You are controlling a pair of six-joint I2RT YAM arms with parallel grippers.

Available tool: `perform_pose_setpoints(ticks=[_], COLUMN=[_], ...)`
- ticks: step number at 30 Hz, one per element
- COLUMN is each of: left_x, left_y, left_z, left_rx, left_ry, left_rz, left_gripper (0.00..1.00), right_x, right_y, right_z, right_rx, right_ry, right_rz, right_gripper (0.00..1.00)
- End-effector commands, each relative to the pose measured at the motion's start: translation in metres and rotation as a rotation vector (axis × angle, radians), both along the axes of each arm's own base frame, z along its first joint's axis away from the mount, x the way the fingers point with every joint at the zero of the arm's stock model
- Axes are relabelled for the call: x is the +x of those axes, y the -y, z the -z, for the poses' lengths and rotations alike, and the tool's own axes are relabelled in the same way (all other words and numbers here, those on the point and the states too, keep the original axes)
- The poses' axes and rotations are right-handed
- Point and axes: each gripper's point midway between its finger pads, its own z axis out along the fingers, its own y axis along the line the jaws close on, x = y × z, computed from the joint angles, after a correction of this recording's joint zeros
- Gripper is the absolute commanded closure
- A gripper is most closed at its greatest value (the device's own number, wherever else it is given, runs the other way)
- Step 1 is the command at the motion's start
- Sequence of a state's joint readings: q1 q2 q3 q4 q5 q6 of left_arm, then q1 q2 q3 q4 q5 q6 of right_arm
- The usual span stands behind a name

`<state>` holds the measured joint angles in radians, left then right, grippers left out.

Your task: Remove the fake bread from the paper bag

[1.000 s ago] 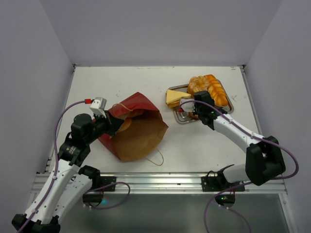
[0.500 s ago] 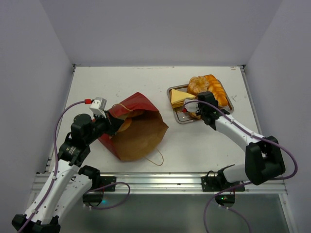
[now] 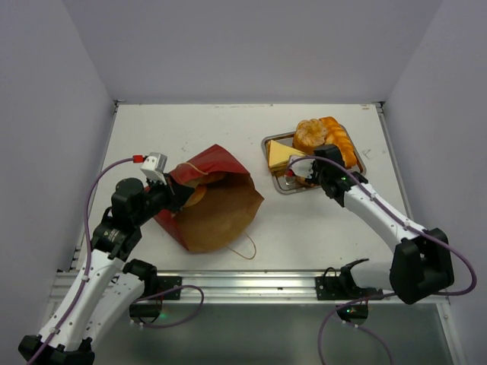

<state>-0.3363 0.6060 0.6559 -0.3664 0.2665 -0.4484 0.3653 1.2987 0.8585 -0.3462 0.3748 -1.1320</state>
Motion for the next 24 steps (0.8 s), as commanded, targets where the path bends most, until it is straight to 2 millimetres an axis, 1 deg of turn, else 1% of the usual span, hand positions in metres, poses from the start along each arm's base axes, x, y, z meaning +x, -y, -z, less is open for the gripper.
perform_pose_setpoints(ticks=[1, 3, 5, 7, 8, 10, 11, 12, 13, 14, 15, 16, 17, 18, 19, 20, 22, 23, 24], left_x=[-0.001, -0.001, 0.0, 0.0, 0.0, 0.001, 0.002, 0.003, 0.004, 0.005, 0.007, 0.008, 0.01, 0.011, 0.012, 0.014, 0.016, 0.018, 0.019], left_y=[0.004, 0.003, 0.003, 0.003, 0.003, 0.002, 0.002, 0.002, 0.001, 0.001, 0.001, 0.0, 0.001, 0.0, 0.001, 0.0, 0.0, 0.001, 0.001], left_z=[-0.011, -0.01, -0.009, -0.008, -0.008, -0.008, -0.007, -0.007, -0.005, -0.005, -0.005, -0.005, -0.005, -0.007, -0.007, -0.006, -0.01, -0.01, -0.011], left_rx=[0.002, 0.004, 0.009, 0.013, 0.015, 0.025, 0.031, 0.034, 0.041, 0.045, 0.048, 0.052, 0.053, 0.054, 0.054, 0.055, 0.054, 0.056, 0.056], left_ry=[0.037, 0.033, 0.034, 0.03, 0.031, 0.033, 0.031, 0.031, 0.029, 0.029, 0.027, 0.029, 0.028, 0.032, 0.032, 0.027, 0.034, 0.032, 0.032], left_rz=[0.03, 0.03, 0.029, 0.031, 0.03, 0.031, 0.027, 0.027, 0.024, 0.022, 0.02, 0.016, 0.015, 0.011, 0.012, 0.007, 0.003, 0.003, 0.0], left_gripper=[1.0, 1.0, 1.0, 1.0, 1.0, 1.0, 1.0, 1.0, 1.0, 1.0, 1.0, 1.0, 1.0, 1.0, 1.0, 1.0, 1.0, 1.0, 1.0], right_x=[-0.002, -0.009, -0.013, -0.02, -0.029, -0.041, -0.05, -0.063, -0.07, -0.079, -0.097, -0.108, -0.122, -0.13, -0.139, -0.15, -0.163, -0.172, -0.178], right_y=[-0.011, -0.015, -0.017, -0.018, -0.018, -0.028, -0.03, -0.031, -0.041, -0.046, -0.048, -0.06, -0.061, -0.063, -0.069, -0.068, -0.074, -0.075, -0.076], right_z=[-0.044, -0.046, -0.055, -0.059, -0.064, -0.076, -0.086, -0.086, -0.097, -0.101, -0.104, -0.113, -0.115, -0.121, -0.124, -0.125, -0.13, -0.128, -0.131], right_rx=[0.151, 0.181, 0.211, 0.236, 0.251, 0.323, 0.356, 0.376, 0.437, 0.468, 0.495, 0.553, 0.574, 0.589, 0.616, 0.624, 0.642, 0.646, 0.643], right_ry=[0.078, 0.055, 0.064, 0.055, 0.049, 0.036, 0.044, 0.002, -0.003, -0.02, -0.054, -0.071, -0.089, -0.093, -0.112, -0.128, -0.148, -0.177, -0.179], right_rz=[0.013, 0.001, 0.001, -0.007, -0.015, -0.051, -0.068, -0.078, -0.111, -0.134, -0.159, -0.217, -0.236, -0.258, -0.297, -0.311, -0.374, -0.385, -0.419], right_gripper=[0.58, 0.58, 0.58, 0.59, 0.59, 0.6, 0.61, 0.61, 0.62, 0.62, 0.62, 0.62, 0.63, 0.63, 0.63, 0.64, 0.64, 0.64, 0.64])
